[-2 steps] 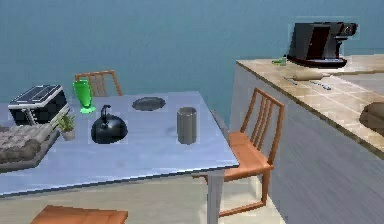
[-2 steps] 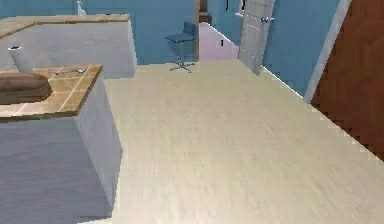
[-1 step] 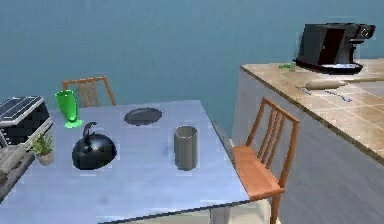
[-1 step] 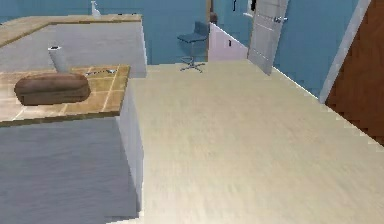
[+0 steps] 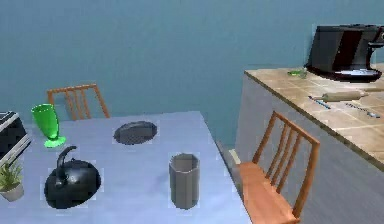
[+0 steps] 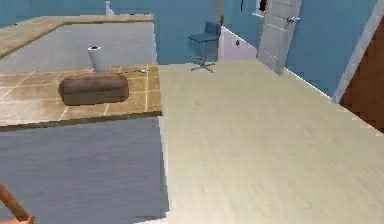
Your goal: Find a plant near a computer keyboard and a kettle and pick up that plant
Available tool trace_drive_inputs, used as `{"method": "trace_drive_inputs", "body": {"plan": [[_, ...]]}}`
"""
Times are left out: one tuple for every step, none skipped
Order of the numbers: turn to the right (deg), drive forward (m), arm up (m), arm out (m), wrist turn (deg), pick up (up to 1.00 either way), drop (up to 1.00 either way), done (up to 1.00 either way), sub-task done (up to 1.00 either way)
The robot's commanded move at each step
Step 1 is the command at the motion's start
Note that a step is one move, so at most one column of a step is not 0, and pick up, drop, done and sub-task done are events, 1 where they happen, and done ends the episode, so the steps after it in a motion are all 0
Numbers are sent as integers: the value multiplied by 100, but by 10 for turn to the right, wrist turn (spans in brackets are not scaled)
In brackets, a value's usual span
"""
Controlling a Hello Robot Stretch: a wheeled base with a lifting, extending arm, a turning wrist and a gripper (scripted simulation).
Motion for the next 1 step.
{"method": "trace_drive_inputs", "body": {"plan": [[450,0,0,0,0,0,0,0,0]]}}
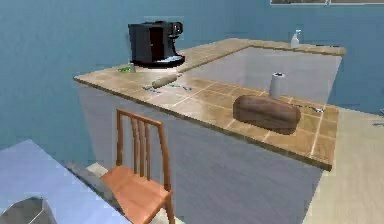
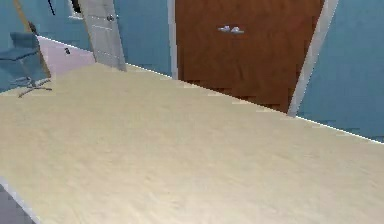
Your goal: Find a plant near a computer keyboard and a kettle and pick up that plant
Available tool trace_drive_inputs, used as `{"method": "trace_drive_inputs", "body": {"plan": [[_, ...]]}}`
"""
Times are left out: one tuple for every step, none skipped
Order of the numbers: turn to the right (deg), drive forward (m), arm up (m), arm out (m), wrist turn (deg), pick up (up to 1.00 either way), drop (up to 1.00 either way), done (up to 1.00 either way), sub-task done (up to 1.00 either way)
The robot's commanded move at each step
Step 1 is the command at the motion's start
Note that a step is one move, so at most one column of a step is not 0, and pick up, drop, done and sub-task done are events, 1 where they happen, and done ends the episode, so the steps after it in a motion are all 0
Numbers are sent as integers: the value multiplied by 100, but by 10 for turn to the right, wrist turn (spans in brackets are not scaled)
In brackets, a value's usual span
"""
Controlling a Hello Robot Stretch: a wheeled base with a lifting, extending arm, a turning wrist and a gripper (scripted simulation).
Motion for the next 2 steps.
{"method": "trace_drive_inputs", "body": {"plan": [[450,0,0,0,0,0,0,0,0],[450,0,0,0,0,0,0,0,0]]}}
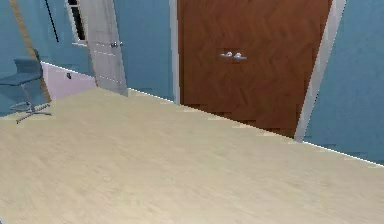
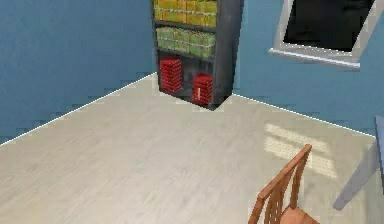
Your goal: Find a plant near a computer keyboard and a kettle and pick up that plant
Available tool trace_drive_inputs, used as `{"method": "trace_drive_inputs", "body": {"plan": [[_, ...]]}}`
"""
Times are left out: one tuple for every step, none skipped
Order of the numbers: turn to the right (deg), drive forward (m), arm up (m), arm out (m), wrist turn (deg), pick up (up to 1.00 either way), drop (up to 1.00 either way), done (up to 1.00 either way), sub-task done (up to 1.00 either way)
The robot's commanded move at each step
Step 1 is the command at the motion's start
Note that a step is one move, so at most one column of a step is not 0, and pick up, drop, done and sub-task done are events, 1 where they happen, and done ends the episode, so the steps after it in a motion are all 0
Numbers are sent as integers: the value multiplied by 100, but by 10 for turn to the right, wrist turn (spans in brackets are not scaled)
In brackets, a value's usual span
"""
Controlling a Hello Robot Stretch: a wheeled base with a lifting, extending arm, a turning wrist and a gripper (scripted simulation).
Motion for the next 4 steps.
{"method": "trace_drive_inputs", "body": {"plan": [[180,0,0,0,0,0,0,0,0],[0,30,0,0,0,0,0,0,0],[450,0,0,0,0,0,0,0,0],[450,0,0,0,0,0,0,0,0]]}}
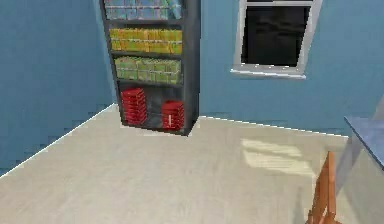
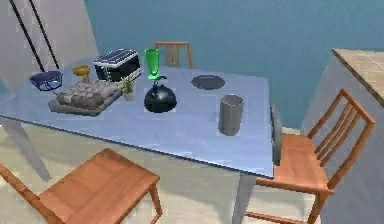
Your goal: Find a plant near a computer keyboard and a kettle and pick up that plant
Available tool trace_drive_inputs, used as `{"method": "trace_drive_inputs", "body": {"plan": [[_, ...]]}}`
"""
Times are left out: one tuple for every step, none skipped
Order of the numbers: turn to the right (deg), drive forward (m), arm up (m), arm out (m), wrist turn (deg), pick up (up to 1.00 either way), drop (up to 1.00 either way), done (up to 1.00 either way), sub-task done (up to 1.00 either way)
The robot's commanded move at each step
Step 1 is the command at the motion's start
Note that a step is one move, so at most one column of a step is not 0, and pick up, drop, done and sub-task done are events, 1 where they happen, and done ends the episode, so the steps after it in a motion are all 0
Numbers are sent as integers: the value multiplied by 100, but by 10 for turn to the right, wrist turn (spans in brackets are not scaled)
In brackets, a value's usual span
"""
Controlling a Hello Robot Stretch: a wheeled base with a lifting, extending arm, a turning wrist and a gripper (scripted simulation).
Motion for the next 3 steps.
{"method": "trace_drive_inputs", "body": {"plan": [[450,0,0,0,0,0,0,0,0],[300,0,0,0,0,0,0,0,0],[0,40,0,0,0,0,0,0,0]]}}
